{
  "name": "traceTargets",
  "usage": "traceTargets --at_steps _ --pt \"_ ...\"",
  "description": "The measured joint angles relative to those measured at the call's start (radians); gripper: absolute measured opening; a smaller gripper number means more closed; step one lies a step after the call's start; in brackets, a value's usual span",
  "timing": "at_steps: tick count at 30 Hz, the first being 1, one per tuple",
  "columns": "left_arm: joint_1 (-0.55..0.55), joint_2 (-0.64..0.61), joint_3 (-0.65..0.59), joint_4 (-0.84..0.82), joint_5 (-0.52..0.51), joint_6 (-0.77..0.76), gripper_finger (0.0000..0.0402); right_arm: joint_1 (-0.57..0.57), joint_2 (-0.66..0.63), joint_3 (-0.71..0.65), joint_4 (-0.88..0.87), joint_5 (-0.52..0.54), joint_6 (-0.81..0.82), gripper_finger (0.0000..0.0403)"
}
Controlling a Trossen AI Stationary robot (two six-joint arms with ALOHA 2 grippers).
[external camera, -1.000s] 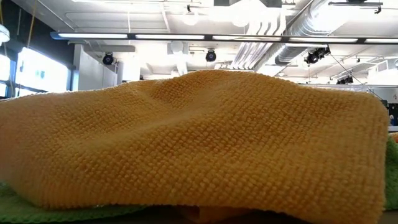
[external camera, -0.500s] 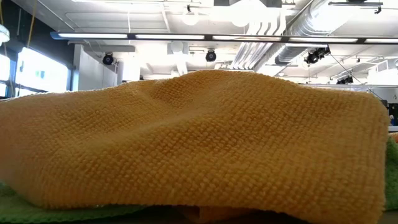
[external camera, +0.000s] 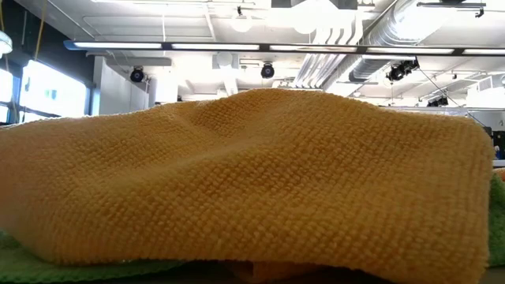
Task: Sort microfiber towel by color & place in baskets
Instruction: Put the green microfiber towel into the bottom transparent bin
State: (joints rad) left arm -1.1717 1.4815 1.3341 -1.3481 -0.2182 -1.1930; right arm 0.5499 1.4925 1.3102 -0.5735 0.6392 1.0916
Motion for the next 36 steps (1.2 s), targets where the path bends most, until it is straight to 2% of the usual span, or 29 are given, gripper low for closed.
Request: traceTargets --at_steps 4,7,9,14,22,27,36 --pt "-0.001 0.000 -0.080 0.080 -0.002 -0.001 0.0072 0.000 0.000 0.000 -0.005 0.000 0.000 0.0139" --pt "-0.001 0.001 -0.168 0.204 -0.002 -0.002 0.0019 0.000 0.000 0.000 -0.007 0.000 0.000 0.0139" --pt "-0.001 0.001 -0.232 0.295 -0.002 -0.003 0.0006 0.000 0.000 0.000 -0.009 0.000 0.000 0.0139" --pt "0.000 0.001 -0.392 0.511 0.022 -0.013 0.0007 0.000 0.000 0.000 -0.014 0.000 0.000 0.0139" --pt "0.000 -0.002 -0.536 0.697 0.055 -0.103 0.0003 0.000 0.000 0.000 -0.015 0.004 0.000 0.0139" --pt "0.000 -0.002 -0.543 0.719 0.054 -0.115 0.0011 0.000 0.000 0.000 -0.014 0.004 0.000 0.0139" --pt "0.001 -0.029 -0.471 0.672 0.080 -0.135 0.0074 0.000 0.000 0.000 -0.015 0.003 0.000 0.0139"
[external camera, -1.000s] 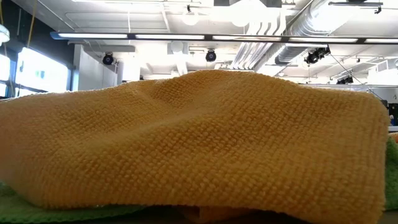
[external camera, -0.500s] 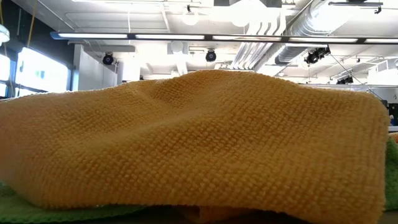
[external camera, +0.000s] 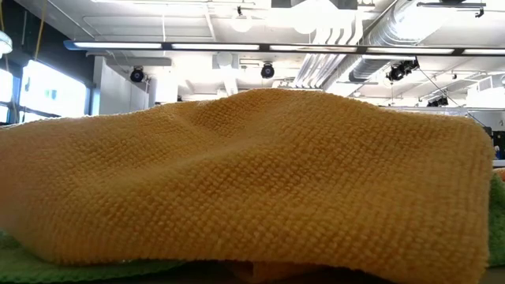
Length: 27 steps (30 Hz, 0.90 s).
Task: Sort microfiber towel by color & place in baskets
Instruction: Put the green microfiber towel into the bottom transparent bin, then put the orange microfiber towel into the top transparent bin
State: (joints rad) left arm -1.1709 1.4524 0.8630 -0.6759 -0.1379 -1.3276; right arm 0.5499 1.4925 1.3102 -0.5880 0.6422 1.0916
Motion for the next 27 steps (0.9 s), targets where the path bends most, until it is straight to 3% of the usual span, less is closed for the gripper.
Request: traceTargets --at_steps 7,18,27 --pt "0.000 -0.071 0.066 -0.107 0.000 -0.007 0.0105 0.000 0.000 0.000 -0.010 -0.001 0.000 0.0139" --pt "0.000 -0.243 0.145 -0.218 -0.014 0.009 0.0089 0.000 0.000 0.000 -0.045 0.026 0.000 0.0139" --pt "0.000 -0.364 0.164 -0.274 -0.169 0.067 0.0060 -0.032 0.068 0.000 -0.103 0.051 -0.005 0.0139"
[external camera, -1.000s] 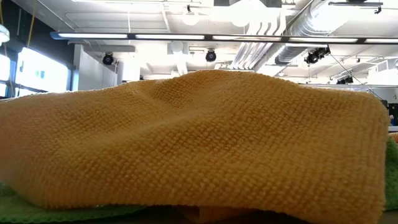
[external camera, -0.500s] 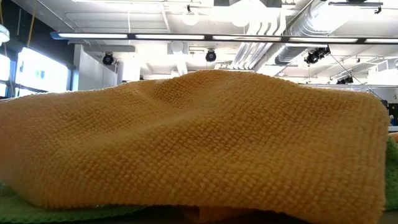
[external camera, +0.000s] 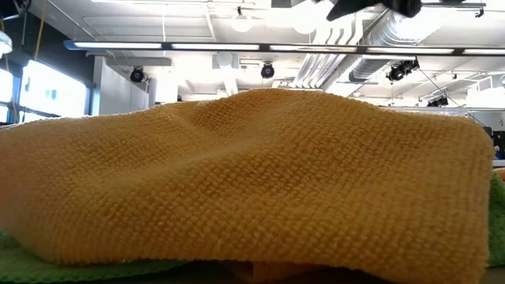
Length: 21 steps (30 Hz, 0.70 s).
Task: Sort microfiber towel by color & place in baskets
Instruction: Put the orange microfiber towel into the top transparent bin
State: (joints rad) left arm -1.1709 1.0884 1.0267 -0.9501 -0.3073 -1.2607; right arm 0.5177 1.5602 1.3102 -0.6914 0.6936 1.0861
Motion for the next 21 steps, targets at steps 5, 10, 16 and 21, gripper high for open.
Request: traceTargets --at_steps 5,10,16,21 --pt "0.011 -0.059 0.001 0.000 -0.126 0.073 0.0046 -0.088 0.073 0.000 0.065 -0.114 -0.170 0.0139" --pt "0.081 -0.092 0.001 0.000 -0.239 0.173 0.0035 -0.205 0.121 0.000 0.161 -0.272 -0.371 0.0142" --pt "0.208 -0.094 0.001 0.004 -0.285 0.291 0.0030 -0.325 0.167 0.000 0.170 -0.403 -0.613 0.0167" --pt "0.295 -0.094 0.001 0.004 -0.282 0.330 0.0030 -0.388 0.204 0.000 0.169 -0.448 -0.808 0.0204"
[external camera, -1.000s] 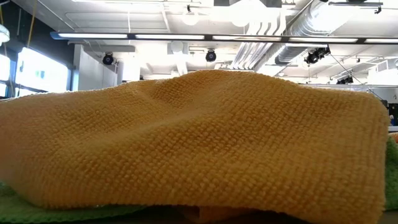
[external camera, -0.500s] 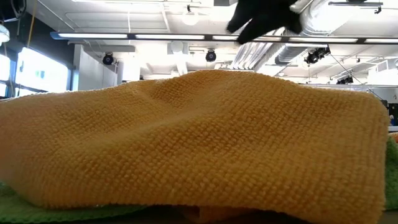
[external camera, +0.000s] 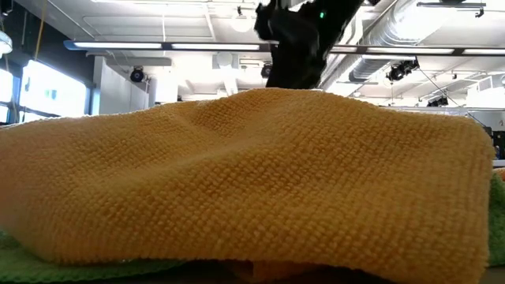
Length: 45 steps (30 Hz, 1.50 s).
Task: Sort microfiber towel by color & place in baskets
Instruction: Put the orange microfiber towel into the top transparent bin
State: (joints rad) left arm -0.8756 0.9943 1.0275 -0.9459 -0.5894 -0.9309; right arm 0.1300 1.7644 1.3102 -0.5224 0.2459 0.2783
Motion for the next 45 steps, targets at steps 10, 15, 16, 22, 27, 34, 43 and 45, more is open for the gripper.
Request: traceTargets --at_steps 10,15,16,22,27,34,43,45 --pt "0.152 0.000 0.000 0.008 -0.040 0.027 0.0031 -0.060 0.139 0.000 -0.004 -0.154 -0.219 0.0271" --pt "0.215 0.000 0.000 0.016 -0.044 0.027 0.0031 -0.062 0.211 0.000 -0.002 -0.198 -0.336 0.0272" --pt "0.226 0.000 0.000 0.024 -0.044 0.027 0.0031 -0.062 0.225 0.000 -0.002 -0.198 -0.343 0.0272" --pt "0.279 0.005 0.000 0.031 -0.046 0.026 0.0031 -0.064 0.291 0.007 -0.003 -0.203 -0.340 0.0260" --pt "0.315 0.025 0.000 0.031 -0.050 0.048 0.0031 -0.063 0.288 0.005 -0.014 -0.198 -0.322 0.0165" --pt "0.383 0.068 0.000 0.030 -0.052 0.157 0.0031 -0.096 0.207 -0.004 -0.174 -0.190 -0.339 0.0015" --pt "0.465 0.116 0.000 0.040 -0.131 0.232 0.0031 -0.157 -0.066 -0.004 -0.335 -0.132 -0.361 0.0031" --pt "0.472 0.126 0.000 0.052 -0.180 0.246 0.0031 -0.172 -0.147 -0.002 -0.347 -0.131 -0.373 0.0016"
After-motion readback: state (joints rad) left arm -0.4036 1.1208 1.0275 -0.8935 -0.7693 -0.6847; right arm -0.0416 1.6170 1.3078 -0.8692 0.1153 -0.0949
